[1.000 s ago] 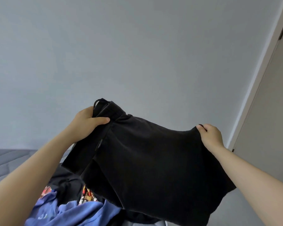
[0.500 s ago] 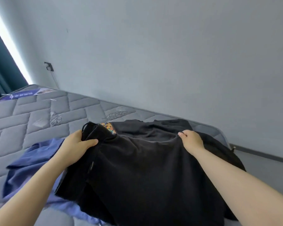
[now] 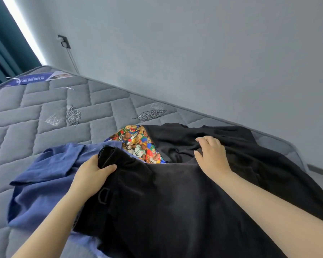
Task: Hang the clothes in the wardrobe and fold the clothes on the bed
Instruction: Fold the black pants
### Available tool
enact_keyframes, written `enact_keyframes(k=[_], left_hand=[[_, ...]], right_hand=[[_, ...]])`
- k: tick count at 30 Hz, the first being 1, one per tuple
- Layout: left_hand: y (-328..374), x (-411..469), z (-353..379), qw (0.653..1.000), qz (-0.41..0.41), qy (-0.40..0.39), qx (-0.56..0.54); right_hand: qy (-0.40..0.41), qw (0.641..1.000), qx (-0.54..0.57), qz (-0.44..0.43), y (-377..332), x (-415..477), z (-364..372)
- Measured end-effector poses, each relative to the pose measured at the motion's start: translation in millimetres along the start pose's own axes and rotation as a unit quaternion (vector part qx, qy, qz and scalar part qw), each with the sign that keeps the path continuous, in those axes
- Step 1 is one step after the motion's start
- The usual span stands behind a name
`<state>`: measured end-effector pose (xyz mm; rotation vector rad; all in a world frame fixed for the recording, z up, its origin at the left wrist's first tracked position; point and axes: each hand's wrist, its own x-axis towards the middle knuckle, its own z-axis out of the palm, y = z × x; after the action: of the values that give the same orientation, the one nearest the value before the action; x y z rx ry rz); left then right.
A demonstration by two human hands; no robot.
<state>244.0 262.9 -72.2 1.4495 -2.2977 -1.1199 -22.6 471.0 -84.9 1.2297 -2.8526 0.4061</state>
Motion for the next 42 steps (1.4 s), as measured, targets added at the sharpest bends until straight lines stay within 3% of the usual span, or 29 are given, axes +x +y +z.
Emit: enact_keyframes(k=[3,5,6,8,10,15,21,27,30,33,39,42], left_hand=[[11.9,-0.6,0.0,1.000,0.021,-0.003,0.017],[17.8,-2.9,-2.6,0.999,0.023,-0.013,0.029],[21.3,-4.4,-4.4,0.999,0.019,-0.014,0.030],[30.7,-9.0,-7.4,1.000,0.016,-0.003,0.024],[42.1,-16.6,-9.3,1.000,0.020,0.007,0.015],[70.1,-46.4,-11.7,0.998,0.060,0.007,-0.022],[120.1,-80.1,10.3,0.994,0.095,-0.032,-0.044],[175.8,-110.6,88.0,0.990,0.099,-0.099,-0.029],[196.0,-127.0,135.5,0.949,0.020,-0.252,-0.188],[197.3,-130.1,167.0,0.950,0.013,-0.258,-0.175],[166.3,-124.9,173.5,0.968,0.013,-0.221,-0.115],[150.6,-122.2,167.5,0.976,0.009,-0.196,-0.091]], right_hand=[[-0.030,0.975,0.211,0.057,-31.2,-47.7,3.6],[-0.132,0.917,0.339,0.164,-52.9,-76.9,14.1],[-0.196,0.888,0.365,0.197,-62.9,-85.2,21.0],[-0.267,0.868,0.368,0.199,-77.6,-89.0,34.6],[-0.279,0.848,0.404,0.200,-89.4,-84.7,38.5],[-0.275,0.754,0.532,0.270,-73.8,-80.0,18.6],[-0.216,0.770,0.533,0.278,5.2,-111.5,-24.4],[-0.168,0.771,0.534,0.305,85.2,-165.5,-53.9],[-0.163,0.734,0.562,0.345,117.4,-185.8,-54.5],[-0.191,0.687,0.581,0.393,136.8,-197.2,-48.3],[-0.199,0.761,0.505,0.355,124.2,-196.6,-26.5],[-0.184,0.774,0.507,0.331,110.6,-186.9,-22.9]])
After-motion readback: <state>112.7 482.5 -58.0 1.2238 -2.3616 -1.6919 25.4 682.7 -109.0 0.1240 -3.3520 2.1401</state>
